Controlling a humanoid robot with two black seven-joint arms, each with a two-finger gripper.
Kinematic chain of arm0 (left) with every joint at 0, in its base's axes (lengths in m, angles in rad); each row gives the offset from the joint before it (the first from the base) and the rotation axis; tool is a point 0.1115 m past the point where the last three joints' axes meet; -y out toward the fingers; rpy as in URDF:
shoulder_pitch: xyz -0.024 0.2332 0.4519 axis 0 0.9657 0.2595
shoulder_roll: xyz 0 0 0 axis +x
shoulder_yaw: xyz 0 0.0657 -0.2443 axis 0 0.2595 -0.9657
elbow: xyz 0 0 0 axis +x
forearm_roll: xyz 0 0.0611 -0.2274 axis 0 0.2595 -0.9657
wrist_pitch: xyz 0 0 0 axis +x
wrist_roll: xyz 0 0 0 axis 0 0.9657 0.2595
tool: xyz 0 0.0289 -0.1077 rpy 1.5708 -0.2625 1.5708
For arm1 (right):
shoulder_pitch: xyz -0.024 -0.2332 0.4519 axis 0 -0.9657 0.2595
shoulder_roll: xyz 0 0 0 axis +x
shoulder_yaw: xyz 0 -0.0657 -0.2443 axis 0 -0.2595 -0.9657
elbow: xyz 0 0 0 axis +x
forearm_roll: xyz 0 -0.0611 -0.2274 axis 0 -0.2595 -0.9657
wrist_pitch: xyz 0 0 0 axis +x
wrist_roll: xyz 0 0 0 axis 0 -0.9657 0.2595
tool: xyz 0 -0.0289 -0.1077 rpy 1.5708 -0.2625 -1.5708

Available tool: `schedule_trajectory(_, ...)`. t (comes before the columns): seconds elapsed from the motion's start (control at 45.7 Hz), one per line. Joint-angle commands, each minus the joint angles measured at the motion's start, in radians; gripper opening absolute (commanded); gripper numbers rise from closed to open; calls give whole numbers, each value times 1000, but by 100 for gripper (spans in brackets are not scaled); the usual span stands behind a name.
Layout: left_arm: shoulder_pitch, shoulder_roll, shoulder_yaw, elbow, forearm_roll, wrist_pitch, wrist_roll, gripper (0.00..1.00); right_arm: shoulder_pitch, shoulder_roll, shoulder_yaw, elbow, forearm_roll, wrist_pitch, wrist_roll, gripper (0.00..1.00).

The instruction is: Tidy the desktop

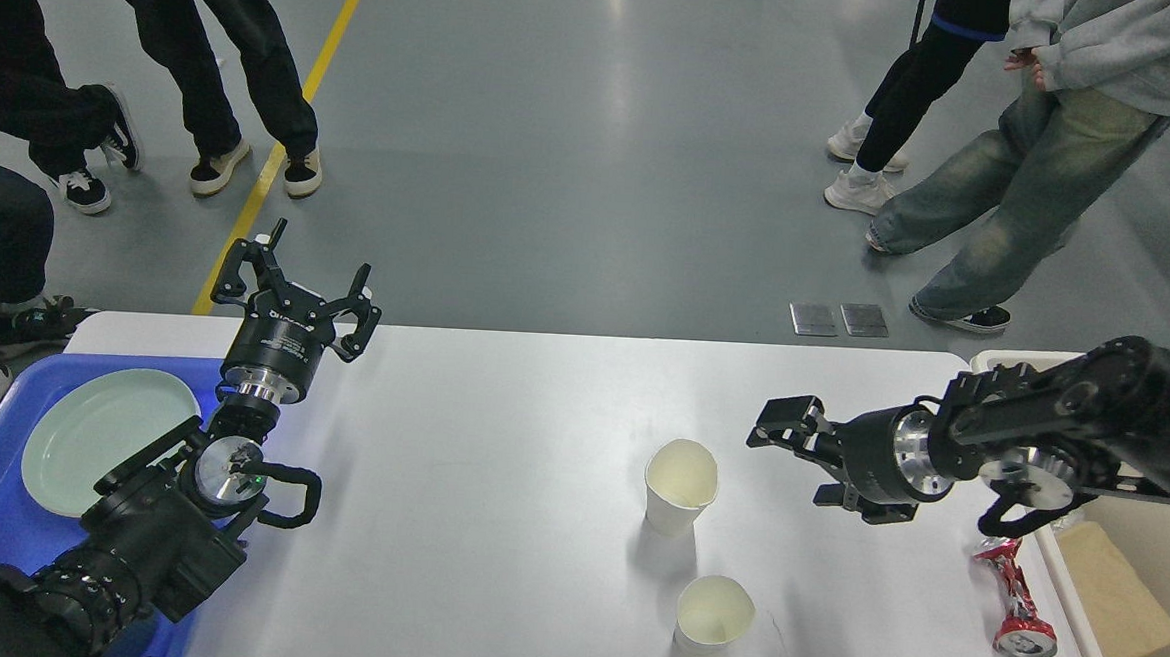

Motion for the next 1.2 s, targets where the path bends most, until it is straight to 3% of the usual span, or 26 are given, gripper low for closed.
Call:
schedule_trajectory(0.0, 0, 0, 0, 0, 0, -1, 0, 97, -72, 69, 6, -86, 8, 0, 0, 100)
schedule_trajectory(0.197, 0, -2, 0, 0, 0, -1, 0, 97, -149, 101, 9, -157, 6, 0, 0, 100)
schedule_trajectory(1.182, 0, -2, 0, 0, 0, -1, 0, 97, -209, 133, 92, -159, 12, -63, 8, 97)
